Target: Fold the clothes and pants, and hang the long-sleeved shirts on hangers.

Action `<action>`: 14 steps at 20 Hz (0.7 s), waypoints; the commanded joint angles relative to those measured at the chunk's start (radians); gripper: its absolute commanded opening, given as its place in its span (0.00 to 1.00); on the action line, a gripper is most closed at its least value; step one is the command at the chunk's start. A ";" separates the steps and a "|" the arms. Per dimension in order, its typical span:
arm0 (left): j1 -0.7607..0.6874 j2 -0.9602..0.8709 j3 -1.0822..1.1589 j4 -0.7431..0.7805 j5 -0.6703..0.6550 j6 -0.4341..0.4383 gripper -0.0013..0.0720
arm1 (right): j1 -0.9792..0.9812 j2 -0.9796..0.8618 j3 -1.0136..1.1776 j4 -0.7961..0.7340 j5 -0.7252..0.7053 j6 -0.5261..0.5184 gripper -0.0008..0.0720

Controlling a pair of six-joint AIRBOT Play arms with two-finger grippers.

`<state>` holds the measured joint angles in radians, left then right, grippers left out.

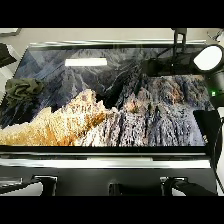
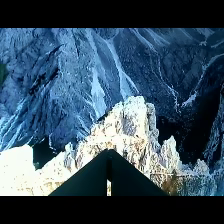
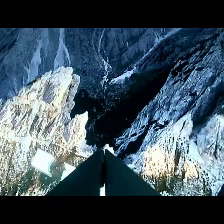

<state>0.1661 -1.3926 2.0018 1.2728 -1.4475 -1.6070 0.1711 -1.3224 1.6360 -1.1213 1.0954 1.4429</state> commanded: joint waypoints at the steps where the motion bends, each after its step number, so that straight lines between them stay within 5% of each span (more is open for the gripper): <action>1: 0.001 0.000 0.000 0.000 0.000 0.000 0.04 | 0.001 0.001 0.000 0.008 -0.006 0.001 0.06; 3: 0.001 -0.001 0.000 0.019 0.000 0.011 0.08 | 0.001 0.001 0.000 0.010 -0.009 0.001 0.06; 4: 0.001 -0.001 -0.001 0.056 -0.002 0.002 0.36 | 0.001 0.001 0.000 0.010 -0.023 0.001 0.06; 5: 0.001 -0.001 -0.002 0.122 -0.004 -0.040 0.78 | 0.001 0.001 0.000 0.010 -0.035 0.001 0.06; 6: 0.002 -0.001 -0.006 0.203 -0.003 -0.092 0.91 | 0.001 0.001 0.000 0.010 -0.035 0.001 0.06; 9: 0.031 -0.003 -0.061 0.412 0.031 -0.141 0.95 | 0.001 0.001 0.000 0.009 -0.027 0.001 0.06; 14: 0.176 -0.040 -0.316 0.429 0.290 -0.192 0.95 | 0.001 0.001 0.000 0.005 0.018 0.001 0.06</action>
<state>0.2764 -1.4109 1.8072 1.6463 -1.3029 -1.7443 0.1715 -1.3224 1.6360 -1.1145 1.0878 1.4433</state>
